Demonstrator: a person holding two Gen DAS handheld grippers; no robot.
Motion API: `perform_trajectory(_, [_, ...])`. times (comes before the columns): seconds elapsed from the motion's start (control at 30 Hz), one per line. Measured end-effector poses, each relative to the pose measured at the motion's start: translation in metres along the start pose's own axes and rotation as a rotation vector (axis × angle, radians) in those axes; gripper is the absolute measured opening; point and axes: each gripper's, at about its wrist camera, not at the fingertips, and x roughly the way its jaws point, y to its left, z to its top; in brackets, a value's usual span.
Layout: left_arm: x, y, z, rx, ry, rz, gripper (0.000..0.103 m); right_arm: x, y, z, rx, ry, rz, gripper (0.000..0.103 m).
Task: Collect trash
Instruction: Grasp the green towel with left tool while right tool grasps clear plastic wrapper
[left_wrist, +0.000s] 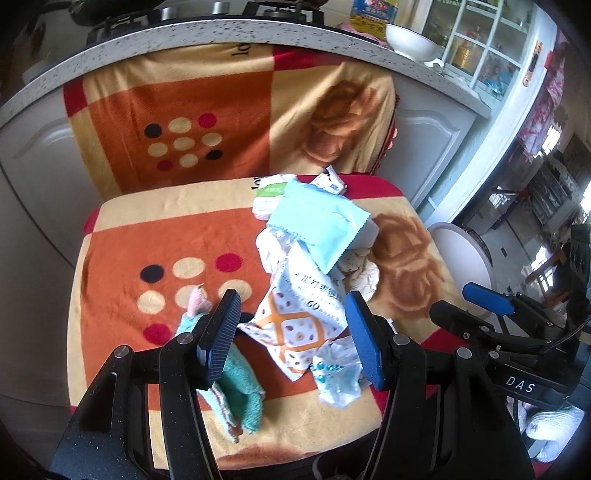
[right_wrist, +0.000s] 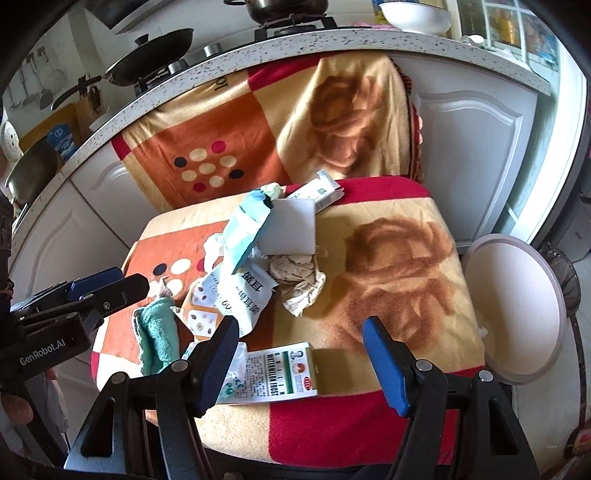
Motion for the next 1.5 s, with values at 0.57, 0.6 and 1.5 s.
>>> perform_trajectory(0.57, [0.020,0.084,-0.042,-0.238,0.156,-0.070,0.058,0.039,0.048,-0.022,-0.126,0.144,0.146,0.068])
perform_trajectory(0.6, [0.026,0.085,-0.045,-0.248,0.168,-0.073,0.058,0.042,0.050,-0.023,-0.129,0.151,0.149,0.068])
perform_trajectory(1.5, [0.023,0.086,-0.039,-0.182,0.098,-0.064,0.030,0.035,0.055,-0.022,-0.145,0.092,0.260,0.019])
